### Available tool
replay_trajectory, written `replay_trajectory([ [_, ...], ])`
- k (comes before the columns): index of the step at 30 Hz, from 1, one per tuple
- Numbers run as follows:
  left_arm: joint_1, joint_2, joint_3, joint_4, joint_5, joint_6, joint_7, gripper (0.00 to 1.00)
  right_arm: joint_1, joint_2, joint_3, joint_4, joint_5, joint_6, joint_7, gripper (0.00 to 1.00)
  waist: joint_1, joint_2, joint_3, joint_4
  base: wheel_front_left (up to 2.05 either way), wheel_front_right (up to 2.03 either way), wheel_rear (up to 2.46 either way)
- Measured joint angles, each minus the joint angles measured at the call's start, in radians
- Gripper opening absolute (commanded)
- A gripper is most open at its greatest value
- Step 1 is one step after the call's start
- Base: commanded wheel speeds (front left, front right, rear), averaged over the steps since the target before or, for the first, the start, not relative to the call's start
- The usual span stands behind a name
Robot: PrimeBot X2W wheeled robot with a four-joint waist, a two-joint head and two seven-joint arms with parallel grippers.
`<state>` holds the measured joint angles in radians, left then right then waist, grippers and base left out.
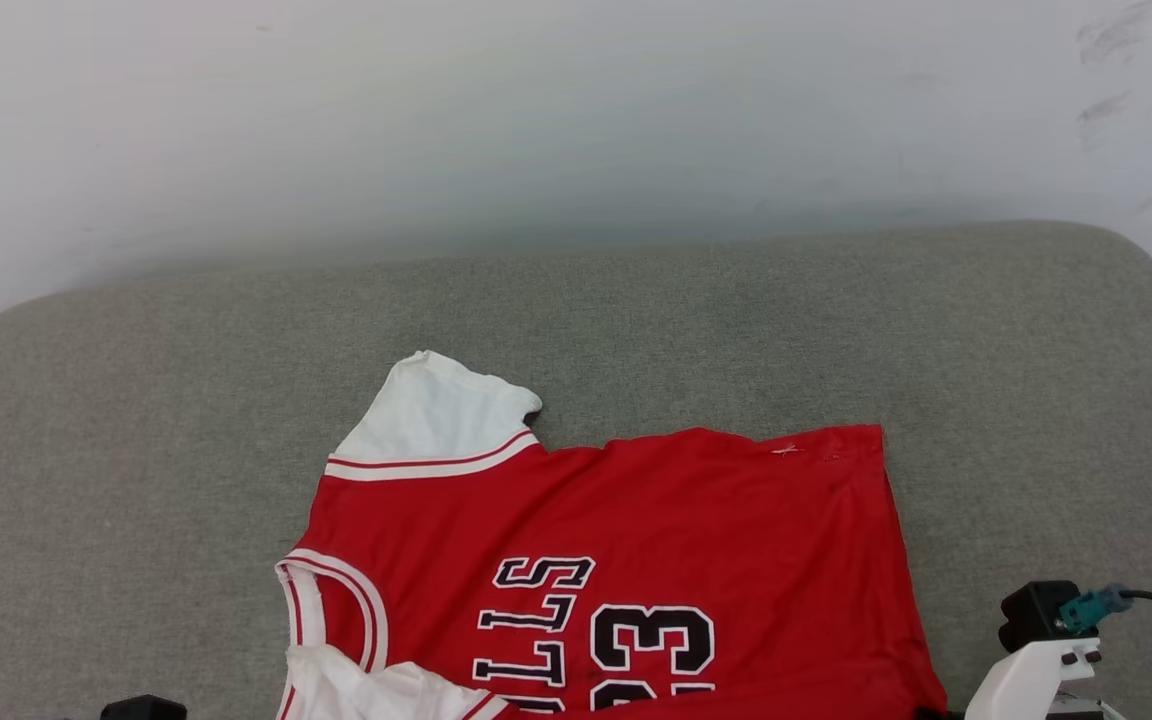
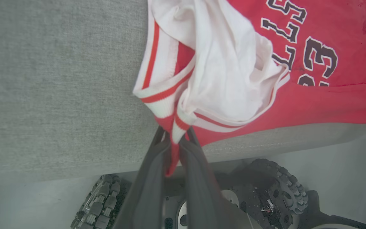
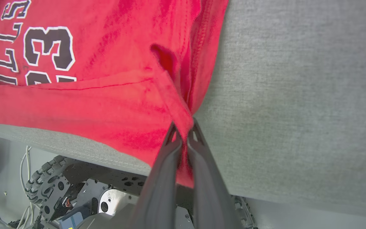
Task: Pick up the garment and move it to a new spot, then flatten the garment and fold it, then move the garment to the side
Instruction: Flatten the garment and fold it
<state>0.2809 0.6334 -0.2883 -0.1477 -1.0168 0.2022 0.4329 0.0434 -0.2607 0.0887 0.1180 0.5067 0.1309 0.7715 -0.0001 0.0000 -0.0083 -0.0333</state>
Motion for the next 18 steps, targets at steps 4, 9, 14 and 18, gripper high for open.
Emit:
replay_trajectory([
  [4,-0.016,-0.037,-0.021,0.042,0.003,-0.025,-0.024,0.00,0.019,0.020,-0.008,0.010,-0.005,0.000,-0.039,0.00,0.0000,0.0000,0.005,0.002,0.00,0.00,0.00],
  [9,-0.074,-0.075,-0.031,0.101,0.011,-0.052,-0.056,1.00,0.017,0.029,0.006,0.018,-0.017,0.000,-0.139,1.00,0.0000,0.0000,0.011,-0.003,0.00,0.00,0.00],
  [14,-0.108,-0.072,-0.014,0.117,0.053,-0.061,-0.122,1.00,0.012,0.027,0.006,-0.007,-0.049,0.000,-0.312,1.00,0.0000,0.0000,0.016,-0.014,0.00,0.00,0.00],
  [18,-0.137,-0.068,0.009,0.107,0.101,-0.052,-0.195,1.00,0.003,0.054,-0.011,-0.035,-0.094,0.000,-0.483,1.00,0.0001,0.0000,0.013,-0.023,0.00,0.00,0.00],
])
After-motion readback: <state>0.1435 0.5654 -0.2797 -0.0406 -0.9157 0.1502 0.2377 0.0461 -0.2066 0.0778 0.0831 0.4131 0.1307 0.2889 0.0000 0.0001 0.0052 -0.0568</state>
